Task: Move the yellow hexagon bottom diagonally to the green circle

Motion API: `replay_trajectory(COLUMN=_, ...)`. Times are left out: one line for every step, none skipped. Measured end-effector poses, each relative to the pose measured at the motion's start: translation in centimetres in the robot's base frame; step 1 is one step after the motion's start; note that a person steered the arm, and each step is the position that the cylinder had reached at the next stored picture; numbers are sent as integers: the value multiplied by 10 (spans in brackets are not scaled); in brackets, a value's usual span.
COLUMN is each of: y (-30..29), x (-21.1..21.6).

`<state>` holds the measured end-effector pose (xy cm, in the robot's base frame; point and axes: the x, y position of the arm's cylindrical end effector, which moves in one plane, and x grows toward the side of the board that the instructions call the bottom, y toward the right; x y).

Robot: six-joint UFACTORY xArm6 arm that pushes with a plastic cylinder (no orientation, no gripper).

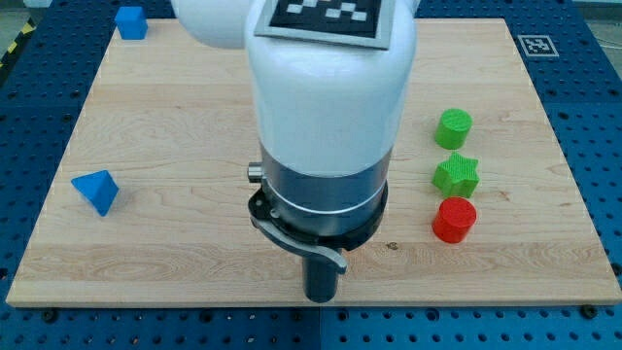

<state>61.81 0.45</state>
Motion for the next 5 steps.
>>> replay_trajectory(y=9, x=-4)
replay_trajectory(y=16, x=-10)
replay_trajectory(y=16, x=-17)
replay_trajectory(y=16, x=-39)
replay_trajectory(y=20, x=-64)
